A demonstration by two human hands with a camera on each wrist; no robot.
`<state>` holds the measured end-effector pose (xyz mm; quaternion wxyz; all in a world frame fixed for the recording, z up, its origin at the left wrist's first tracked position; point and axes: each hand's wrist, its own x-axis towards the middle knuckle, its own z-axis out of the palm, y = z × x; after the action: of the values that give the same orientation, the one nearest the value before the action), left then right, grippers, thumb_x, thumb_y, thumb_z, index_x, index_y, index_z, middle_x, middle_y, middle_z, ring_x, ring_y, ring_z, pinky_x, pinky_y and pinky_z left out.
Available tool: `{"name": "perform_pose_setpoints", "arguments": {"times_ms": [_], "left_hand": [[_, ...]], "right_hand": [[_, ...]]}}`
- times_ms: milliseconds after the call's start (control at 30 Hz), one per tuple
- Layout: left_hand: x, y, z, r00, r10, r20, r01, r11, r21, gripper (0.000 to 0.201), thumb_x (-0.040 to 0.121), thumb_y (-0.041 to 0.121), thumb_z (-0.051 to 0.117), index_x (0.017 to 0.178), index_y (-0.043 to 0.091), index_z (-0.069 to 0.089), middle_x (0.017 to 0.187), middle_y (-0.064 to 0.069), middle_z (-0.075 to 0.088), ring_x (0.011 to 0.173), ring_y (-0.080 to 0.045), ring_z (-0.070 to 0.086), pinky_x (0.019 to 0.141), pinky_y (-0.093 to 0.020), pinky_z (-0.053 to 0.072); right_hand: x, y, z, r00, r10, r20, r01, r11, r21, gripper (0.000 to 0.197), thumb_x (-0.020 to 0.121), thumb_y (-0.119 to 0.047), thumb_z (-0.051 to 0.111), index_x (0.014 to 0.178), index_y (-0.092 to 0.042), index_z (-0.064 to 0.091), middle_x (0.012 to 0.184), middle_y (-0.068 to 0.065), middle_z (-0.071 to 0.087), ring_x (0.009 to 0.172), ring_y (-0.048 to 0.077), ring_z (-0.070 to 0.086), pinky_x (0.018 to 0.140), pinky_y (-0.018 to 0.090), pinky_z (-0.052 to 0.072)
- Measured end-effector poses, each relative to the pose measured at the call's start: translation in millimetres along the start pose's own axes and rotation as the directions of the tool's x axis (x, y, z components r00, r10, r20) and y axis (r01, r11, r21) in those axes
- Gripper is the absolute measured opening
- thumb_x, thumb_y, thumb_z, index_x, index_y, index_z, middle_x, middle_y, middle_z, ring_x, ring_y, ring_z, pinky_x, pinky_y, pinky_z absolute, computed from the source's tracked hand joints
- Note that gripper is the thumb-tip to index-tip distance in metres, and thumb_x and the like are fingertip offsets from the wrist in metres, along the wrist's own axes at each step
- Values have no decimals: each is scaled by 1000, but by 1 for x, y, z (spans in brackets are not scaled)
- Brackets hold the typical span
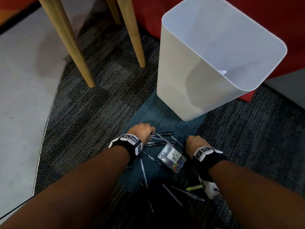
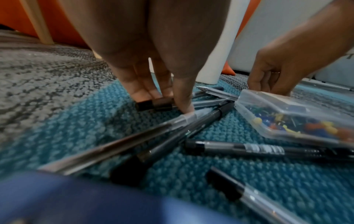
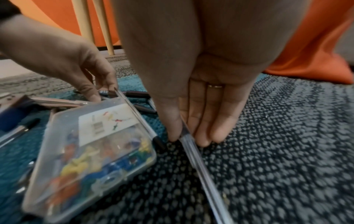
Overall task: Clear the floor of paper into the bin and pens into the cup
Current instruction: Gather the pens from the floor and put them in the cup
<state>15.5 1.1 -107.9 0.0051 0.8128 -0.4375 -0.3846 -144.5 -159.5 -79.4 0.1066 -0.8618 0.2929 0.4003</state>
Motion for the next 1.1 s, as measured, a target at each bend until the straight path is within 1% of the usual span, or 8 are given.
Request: {"name": "perform_pose_setpoints", "arguments": {"times_ms": [267,500,667,767,833,900,1000,1100], "left_hand": [[-5,-3,-4,1000,17,-22,-15,995,102,30,93,14,58,123,19,57,121,-3,53,114,-25,52,82,-33,43],[-10,-18,-5,999,-35,-18,36,997,71,26,92,15,57,117,22,58,117,-3,55,109,-26,56,86,-36,48],[-16,-21,-5,997,-70,-30,71,997,33,28,92,14,54,119,20,57,119,-4,56,111,-27,55,88,-36,45],[-23,-26,-13,992,-123,-38,121,991,-48,30,94,15,56,123,19,55,125,-6,54,114,-27,54,89,-33,43],[-31,-29,-26,985,-164,-61,154,978,-138,32,94,15,58,126,17,55,126,-6,55,115,-27,53,91,-33,43],[-39,-33,-42,975,-201,-98,173,957,-233,31,93,12,60,124,16,56,117,-5,58,109,-24,55,88,-30,43],[-54,-35,-75,963,-203,-178,134,932,-337,22,91,10,62,113,14,59,97,2,54,92,-20,53,79,-25,38],[-76,-30,-117,926,-128,-355,13,951,-308,22,90,13,63,111,10,63,89,7,53,93,-24,60,83,-27,44]], "right_hand": [[10,-8,-1,999,7,-43,-4,998,67,22,92,-14,54,112,-7,59,114,18,61,102,35,62,77,34,48],[13,-18,-5,993,-26,-113,38,994,101,17,86,-16,58,100,-7,59,107,17,63,96,34,63,72,32,47],[11,-25,-5,992,-27,-120,42,992,120,25,90,-22,58,111,-9,56,114,15,63,105,33,61,81,36,51],[6,-35,-10,968,-78,-240,121,978,169,37,93,-37,55,122,-15,50,122,11,58,115,32,52,91,40,48],[1,-48,-20,947,-96,-307,197,927,318,42,93,-42,54,128,-18,49,123,9,61,115,30,55,93,38,49],[-5,-66,-34,928,-101,-358,268,850,454,45,93,-44,54,131,-19,49,118,7,67,111,28,61,91,36,50],[-17,-93,-68,868,-109,-485,402,726,557,31,94,-41,56,109,-14,60,99,6,72,97,27,65,79,30,48],[-37,-118,-107,772,-154,-617,577,578,577,23,94,-36,58,93,-13,62,88,3,73,86,22,65,72,28,44]]}}
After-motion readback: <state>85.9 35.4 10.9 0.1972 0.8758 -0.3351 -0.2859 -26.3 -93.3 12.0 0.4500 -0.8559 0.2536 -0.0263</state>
